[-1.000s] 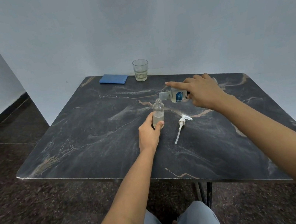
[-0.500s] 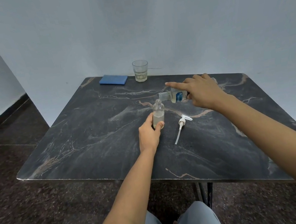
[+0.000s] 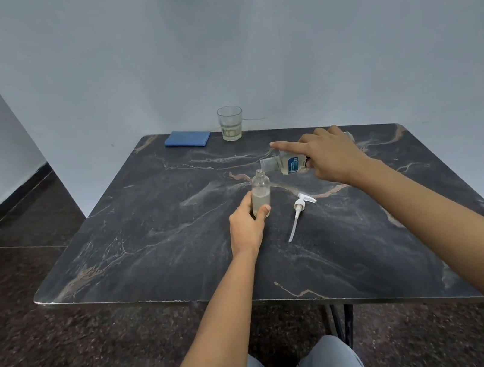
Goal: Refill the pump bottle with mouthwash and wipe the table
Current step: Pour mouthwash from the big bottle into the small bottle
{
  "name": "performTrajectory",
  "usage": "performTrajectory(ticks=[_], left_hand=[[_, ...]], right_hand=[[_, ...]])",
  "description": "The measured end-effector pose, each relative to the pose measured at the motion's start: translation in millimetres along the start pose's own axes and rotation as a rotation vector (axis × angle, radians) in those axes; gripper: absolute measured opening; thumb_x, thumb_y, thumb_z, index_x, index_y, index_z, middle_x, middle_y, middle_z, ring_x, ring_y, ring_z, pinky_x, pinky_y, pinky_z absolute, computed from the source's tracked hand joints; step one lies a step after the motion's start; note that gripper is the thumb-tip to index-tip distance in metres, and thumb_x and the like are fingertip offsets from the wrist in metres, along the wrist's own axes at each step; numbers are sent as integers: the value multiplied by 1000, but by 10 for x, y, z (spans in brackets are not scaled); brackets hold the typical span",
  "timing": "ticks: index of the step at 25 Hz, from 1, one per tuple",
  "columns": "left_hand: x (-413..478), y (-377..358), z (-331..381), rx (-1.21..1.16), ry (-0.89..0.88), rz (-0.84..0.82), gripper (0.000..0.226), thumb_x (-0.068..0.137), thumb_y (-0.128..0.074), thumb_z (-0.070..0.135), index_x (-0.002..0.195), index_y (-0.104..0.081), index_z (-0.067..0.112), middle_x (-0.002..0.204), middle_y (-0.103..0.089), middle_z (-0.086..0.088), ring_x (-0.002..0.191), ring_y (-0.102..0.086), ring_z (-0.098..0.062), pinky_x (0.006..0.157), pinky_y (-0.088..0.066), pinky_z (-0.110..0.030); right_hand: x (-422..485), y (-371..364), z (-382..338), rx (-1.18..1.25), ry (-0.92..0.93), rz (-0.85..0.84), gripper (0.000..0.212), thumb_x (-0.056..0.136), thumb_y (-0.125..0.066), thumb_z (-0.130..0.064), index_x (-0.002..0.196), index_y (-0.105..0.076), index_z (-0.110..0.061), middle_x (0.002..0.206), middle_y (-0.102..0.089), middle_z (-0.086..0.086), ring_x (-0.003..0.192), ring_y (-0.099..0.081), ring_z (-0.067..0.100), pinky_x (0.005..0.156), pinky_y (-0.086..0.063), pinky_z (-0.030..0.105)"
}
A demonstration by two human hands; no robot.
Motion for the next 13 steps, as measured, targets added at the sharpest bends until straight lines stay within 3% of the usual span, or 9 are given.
performTrajectory(ticks=[13], left_hand=[[0,7,12,5,7,4,45,90,-64,28,134,-54,27,121,-66,8,109,-59,-8,96,-47,-28]], right_hand=[[-1,60,-8,-13,10,-21,84,91,-57,-16,147,-4,-49,124,-59,1,105,-53,24,89,-38,40]])
Point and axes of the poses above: each hand's wrist, its own x-axis towards the middle knuckle, its own y-axis out of the back of the hand, z = x × y, the point moved 1 cm from there along x, towards the middle knuckle
